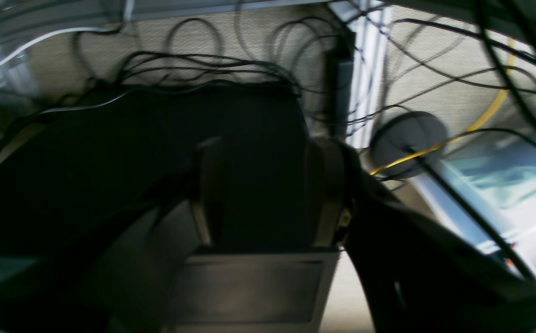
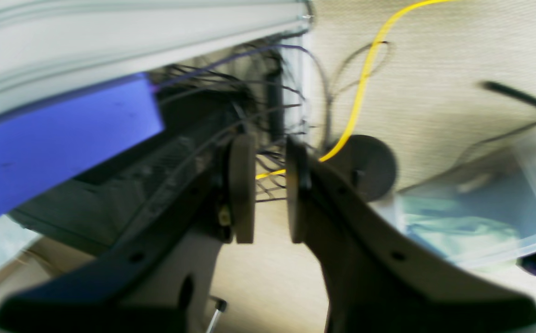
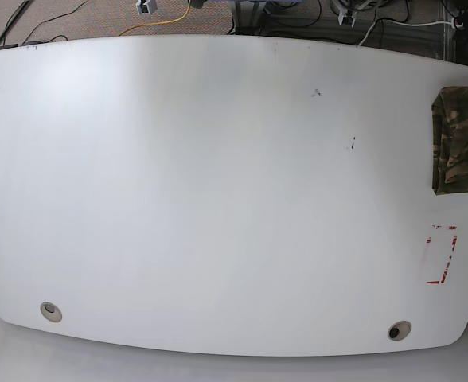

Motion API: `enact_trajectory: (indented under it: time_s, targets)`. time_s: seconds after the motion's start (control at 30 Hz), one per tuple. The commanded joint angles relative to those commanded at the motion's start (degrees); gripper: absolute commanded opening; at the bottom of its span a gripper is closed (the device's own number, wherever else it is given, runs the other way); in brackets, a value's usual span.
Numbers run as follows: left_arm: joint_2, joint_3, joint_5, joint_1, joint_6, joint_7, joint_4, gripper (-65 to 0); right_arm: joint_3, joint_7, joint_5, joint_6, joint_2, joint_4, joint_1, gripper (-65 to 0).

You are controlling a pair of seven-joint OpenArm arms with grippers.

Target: Layout the t-shirt on the table in an organized manner, then fold the t-shirt properly

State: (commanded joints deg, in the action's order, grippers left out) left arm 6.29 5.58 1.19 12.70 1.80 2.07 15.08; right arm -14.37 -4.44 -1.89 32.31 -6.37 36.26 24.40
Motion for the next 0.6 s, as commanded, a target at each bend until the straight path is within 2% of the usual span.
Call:
enact_trajectory:
  time_s: [0.1,0.23,0.33,0.6]
  targets:
    - [-0.2,0.0,0.0,-0.2,-0.6,-0.8,0.0,-39.7,2.6,0.1,0.1,-2.73,0.0,0.0,0.0,-53.4]
    - [-0.3,0.0,0.0,-0.2,-0.7,-0.8,0.0,-39.7,4.8,0.1,0.4,-4.48,0.5,0.0,0.0,-53.4]
    - [-0.3,0.0,0.0,-0.2,-0.8,-0.6,0.0,-39.7,4.8,0.1,0.2,-4.66,1.7,0.0,0.0,-53.4]
    - [-1.1,-0.3,0.1,-0.3,-0.8,-0.5,0.2,-39.7,4.8,0.1,0.2,-4.66,2.1,-0.2,-1.1,-53.4]
